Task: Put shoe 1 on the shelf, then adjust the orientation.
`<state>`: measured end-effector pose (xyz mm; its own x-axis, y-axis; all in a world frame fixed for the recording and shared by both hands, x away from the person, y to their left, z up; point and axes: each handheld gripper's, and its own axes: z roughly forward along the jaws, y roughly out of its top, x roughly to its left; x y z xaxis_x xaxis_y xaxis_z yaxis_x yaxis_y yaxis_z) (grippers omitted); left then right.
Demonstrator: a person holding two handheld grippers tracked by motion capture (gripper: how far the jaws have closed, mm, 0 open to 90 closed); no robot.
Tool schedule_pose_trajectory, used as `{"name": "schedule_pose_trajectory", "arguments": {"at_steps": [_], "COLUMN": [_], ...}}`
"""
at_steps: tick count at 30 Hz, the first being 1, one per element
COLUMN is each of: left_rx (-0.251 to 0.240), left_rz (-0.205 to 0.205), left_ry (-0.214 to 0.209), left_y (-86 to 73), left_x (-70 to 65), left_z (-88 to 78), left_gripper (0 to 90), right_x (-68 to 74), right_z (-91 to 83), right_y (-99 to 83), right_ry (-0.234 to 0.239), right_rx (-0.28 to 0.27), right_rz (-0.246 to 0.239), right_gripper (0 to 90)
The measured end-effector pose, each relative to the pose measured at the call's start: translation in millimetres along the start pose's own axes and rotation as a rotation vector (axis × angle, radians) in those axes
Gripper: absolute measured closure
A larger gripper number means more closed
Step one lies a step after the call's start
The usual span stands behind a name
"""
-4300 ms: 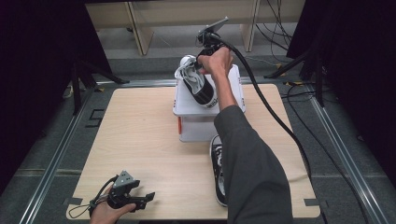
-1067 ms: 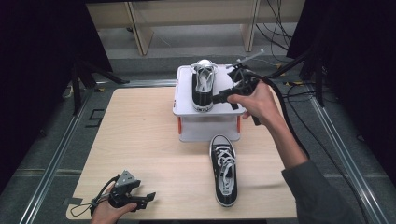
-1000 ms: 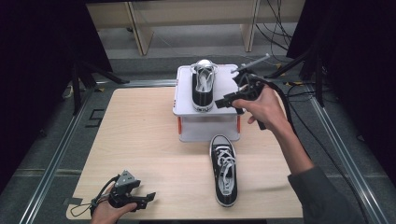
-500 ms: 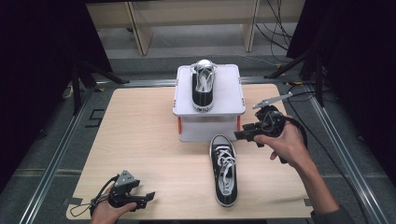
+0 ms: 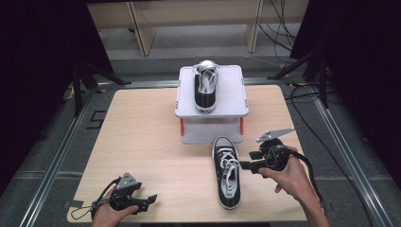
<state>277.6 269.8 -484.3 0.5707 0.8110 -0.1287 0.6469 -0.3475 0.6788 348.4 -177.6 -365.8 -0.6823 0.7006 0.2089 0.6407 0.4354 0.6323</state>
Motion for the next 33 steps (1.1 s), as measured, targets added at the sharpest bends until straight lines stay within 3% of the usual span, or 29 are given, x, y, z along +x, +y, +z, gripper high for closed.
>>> {"name": "schedule_pose_trajectory", "arguments": {"at_steps": [2, 3, 4, 7, 10, 18, 19, 22, 23, 25, 26, 28, 30, 31, 32, 33], "left_rx": [-0.004, -0.007, -0.009, -0.004, -0.005, -0.005, 0.010, -0.002, 0.000, 0.001, 0.004, -0.001, -0.006, -0.004, -0.004, -0.002], "left_rz": [0.007, 0.007, 0.009, 0.012, 0.014, 0.011, 0.028, 0.007, 0.004, 0.009, 0.007, 0.008, 0.012, 0.015, 0.014, 0.014], "left_ry": [0.002, 0.003, 0.007, 0.006, 0.006, 0.005, 0.000, 0.007, 0.007, 0.010, 0.007, 0.008, 0.008, 0.009, 0.010, 0.008], "left_y": [0.1, 0.1, 0.0, -0.2, 0.0, -0.3, 0.1, 0.2, 0.2, -0.2, -0.3, -0.5, -0.6, -0.5, -0.5, -0.4], "left_x": [0.4, 0.6, 0.9, 1.1, 0.8, 0.3, 0.9, -0.2, -0.1, 0.4, 0.4, 0.2, 0.5, 0.7, 0.8, 0.9], "left_z": [-0.5, -0.4, -0.5, -0.8, -1.0, -0.4, -1.9, 0.5, 0.4, 0.1, 0.0, 0.0, -0.2, -0.4, -0.4, -0.6], "left_gripper": [19.8, 19.8, 19.8, 19.8, 19.8, 19.8, 19.8, 19.8, 19.8, 19.8, 19.8, 19.8, 19.8, 19.8, 19.8, 19.8], "right_x": [3.7, 5.2, 3.5, 8.9, 13.5, 20.7, 21.4, 22.3, 24.0, 23.9, 22.3, 23.6, 22.9, 25.4, 23.4, 23.0], "right_z": [2.8, 4.1, 7.8, 12.1, 17.7, 41.2, 43.1, 50.1, 51.9, 57.0, 60.3, 65.5, 70.7, 73.3, 74.2, 73.9], "right_y": [-4.7, -7.0, -8.9, -12.3, -13.5, -16.7, -17.1, -17.3, -17.3, -17.3, -17.3, -18.0, -18.7, -19.5, -18.8, -18.6], "right_ry": [0.001, 0.001, 0.019, -0.011, -0.004, -0.039, -0.049, -0.054, -0.056, -0.062, -0.065, -0.078, -0.067, -0.056, -0.072, -0.072], "right_rx": [0.027, 0.040, 0.018, 0.033, 0.040, 0.094, 0.106, 0.122, 0.137, 0.150, 0.157, 0.183, 0.198, 0.207, 0.210, 0.210], "right_rz": [0.050, 0.053, 0.001, -0.030, -0.020, -0.054, -0.054, -0.073, -0.057, -0.056, -0.084, -0.084, -0.115, -0.089, -0.134, -0.139], "right_gripper": [44.2, 43.9, 43.5, 42.2, 40.8, 39.2, 39.1, 39.3, 39.4, 41.1, 42.2, 45.8, 51.8, 54.6, 56.6, 59.0]}}
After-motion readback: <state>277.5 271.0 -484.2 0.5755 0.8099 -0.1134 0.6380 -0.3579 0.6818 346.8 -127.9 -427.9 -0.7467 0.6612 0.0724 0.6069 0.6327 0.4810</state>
